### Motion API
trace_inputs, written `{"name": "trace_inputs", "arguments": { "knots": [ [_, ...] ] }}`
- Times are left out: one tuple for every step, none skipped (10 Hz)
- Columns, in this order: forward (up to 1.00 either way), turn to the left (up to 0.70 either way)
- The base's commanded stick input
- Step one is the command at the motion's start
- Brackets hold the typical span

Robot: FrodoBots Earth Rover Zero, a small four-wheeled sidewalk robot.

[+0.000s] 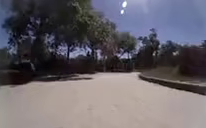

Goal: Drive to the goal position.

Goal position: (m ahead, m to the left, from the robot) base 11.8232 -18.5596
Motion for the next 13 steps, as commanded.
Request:
{"name": "trace_inputs", "arguments": {
  "knots": [
    [1.00, 0.00],
    [1.00, 0.00],
    [1.00, 0.00],
    [1.00, 0.00],
    [1.00, 0.00],
    [1.00, 0.00],
    [1.00, 0.00],
    [1.00, -0.01],
    [1.00, -0.09],
    [1.00, -0.13],
    [1.00, -0.09],
    [1.00, -0.08],
    [1.00, -0.15]
  ]
}}
